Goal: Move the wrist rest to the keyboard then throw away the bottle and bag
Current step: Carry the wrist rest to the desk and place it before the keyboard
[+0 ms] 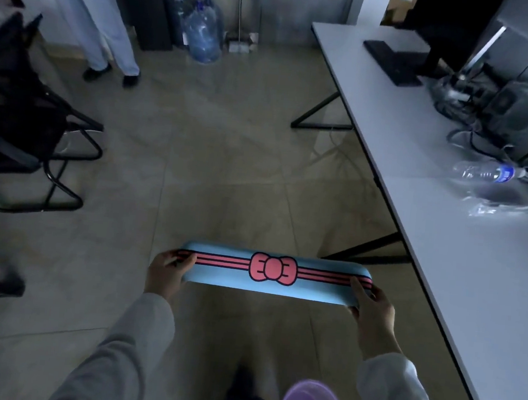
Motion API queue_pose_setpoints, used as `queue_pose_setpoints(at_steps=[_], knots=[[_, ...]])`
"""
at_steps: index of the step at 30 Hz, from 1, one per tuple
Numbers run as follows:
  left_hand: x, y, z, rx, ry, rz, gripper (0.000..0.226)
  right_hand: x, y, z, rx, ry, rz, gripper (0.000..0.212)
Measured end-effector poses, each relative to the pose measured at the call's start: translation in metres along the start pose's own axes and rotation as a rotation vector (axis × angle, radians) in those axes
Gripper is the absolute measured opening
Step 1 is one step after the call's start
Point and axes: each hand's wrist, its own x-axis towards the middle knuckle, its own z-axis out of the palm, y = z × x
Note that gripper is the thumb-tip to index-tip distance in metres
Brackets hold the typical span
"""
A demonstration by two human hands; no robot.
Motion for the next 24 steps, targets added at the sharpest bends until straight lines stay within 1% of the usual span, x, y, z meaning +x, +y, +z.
queue_pose_setpoints(at_steps=[5,7,9,12,15,16,19,22,24], knots=[[0.052,0.043,0.028,-0.041,0.035,0.023,0.010,0.044,-0.042,0.050,0.006,-0.020,-0.019,0.023],[0.068,0.056,0.038,-0.071,0.040,0.029,0.016,0.058,-0.054,0.065,0.029,-0.019,-0.021,0.022],[0.088,0.067,0.047,-0.074,0.035,0.025,0.015,0.073,-0.063,0.080,0.042,-0.011,-0.023,0.021],[0.120,0.081,0.064,-0.081,0.008,0.015,0.025,0.095,-0.075,0.101,0.074,0.009,-0.021,0.022],[0.157,0.098,0.084,-0.053,-0.055,0.037,0.032,0.119,-0.088,0.123,0.069,0.050,-0.032,0.025],[0.170,0.106,0.090,-0.046,-0.080,0.042,0.033,0.127,-0.093,0.132,0.074,0.059,-0.037,0.026],[0.213,0.133,0.108,-0.045,-0.126,0.040,0.022,0.150,-0.111,0.163,0.074,0.083,-0.048,0.030],[0.256,0.164,0.119,0.005,-0.146,0.091,0.024,0.170,-0.131,0.202,0.066,0.118,-0.048,0.030],[0.283,0.182,0.124,0.024,-0.160,0.116,0.021,0.181,-0.143,0.228,0.058,0.142,-0.051,0.034]])
